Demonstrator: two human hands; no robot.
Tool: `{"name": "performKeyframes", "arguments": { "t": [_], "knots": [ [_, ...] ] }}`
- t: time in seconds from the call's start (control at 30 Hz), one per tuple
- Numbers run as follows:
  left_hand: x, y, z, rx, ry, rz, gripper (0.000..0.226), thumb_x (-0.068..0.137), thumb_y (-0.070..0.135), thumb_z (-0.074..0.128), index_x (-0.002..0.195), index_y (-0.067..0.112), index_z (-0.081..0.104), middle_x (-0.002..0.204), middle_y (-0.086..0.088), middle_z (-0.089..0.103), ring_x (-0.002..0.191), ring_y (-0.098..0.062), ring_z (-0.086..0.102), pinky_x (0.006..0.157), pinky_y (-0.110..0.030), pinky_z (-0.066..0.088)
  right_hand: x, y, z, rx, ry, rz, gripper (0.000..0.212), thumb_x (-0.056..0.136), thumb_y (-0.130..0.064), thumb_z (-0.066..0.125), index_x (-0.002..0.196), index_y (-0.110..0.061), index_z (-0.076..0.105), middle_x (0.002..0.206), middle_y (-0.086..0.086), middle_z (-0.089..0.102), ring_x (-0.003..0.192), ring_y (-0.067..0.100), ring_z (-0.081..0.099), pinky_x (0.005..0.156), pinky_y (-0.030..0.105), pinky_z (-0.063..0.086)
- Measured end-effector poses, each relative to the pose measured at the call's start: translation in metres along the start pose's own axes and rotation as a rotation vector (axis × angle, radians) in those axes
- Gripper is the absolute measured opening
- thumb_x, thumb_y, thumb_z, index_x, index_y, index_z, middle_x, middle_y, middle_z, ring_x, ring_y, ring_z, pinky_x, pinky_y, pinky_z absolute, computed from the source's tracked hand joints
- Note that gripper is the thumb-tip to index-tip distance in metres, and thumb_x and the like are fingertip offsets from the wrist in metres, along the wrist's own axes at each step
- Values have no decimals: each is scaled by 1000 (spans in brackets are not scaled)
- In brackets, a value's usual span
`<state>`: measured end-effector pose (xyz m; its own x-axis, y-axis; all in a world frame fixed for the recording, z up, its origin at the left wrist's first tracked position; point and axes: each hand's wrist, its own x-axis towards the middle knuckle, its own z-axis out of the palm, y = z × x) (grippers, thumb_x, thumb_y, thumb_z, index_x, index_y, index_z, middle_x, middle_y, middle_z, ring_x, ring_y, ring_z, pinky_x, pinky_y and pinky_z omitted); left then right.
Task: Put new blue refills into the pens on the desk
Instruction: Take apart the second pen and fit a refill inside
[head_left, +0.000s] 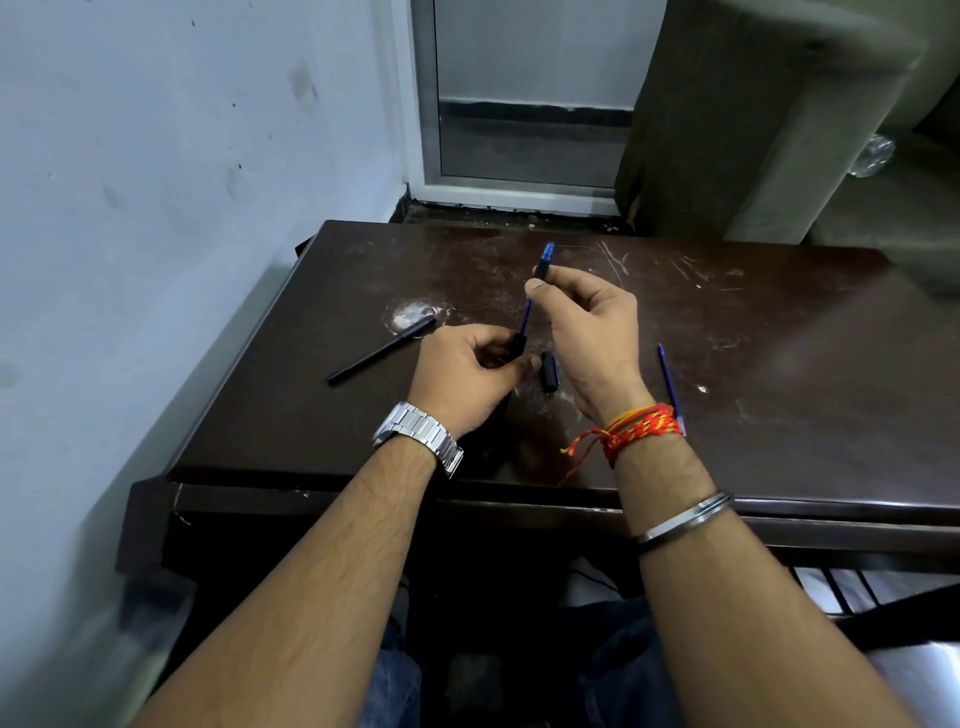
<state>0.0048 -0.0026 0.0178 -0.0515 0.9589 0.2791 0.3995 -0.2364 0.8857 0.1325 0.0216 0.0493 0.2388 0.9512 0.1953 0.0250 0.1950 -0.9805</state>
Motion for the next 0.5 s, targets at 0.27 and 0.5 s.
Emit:
{"name": "performKeyframes", "arguments": {
  "t": [0.27, 0.5],
  "knots": [
    [3, -2, 0, -48, 49, 43, 18, 73, 20, 84, 91, 21, 79, 74, 18, 73, 72, 6, 68, 66, -10, 50, -3, 3, 1, -54, -95, 57, 6, 79, -12, 75, 80, -18, 77, 75, 3, 71, 66, 5, 64, 58, 21, 54],
    [4, -7, 0, -23, 93, 55, 17, 71, 19, 85, 88, 21, 79, 71, 20, 70, 66, 10, 64, 63, -8, 48, -4, 7, 3, -114, -129, 103, 10, 75, -19, 80, 79, -12, 75, 72, 6, 68, 64, 12, 61, 59, 28, 51]
  ]
}}
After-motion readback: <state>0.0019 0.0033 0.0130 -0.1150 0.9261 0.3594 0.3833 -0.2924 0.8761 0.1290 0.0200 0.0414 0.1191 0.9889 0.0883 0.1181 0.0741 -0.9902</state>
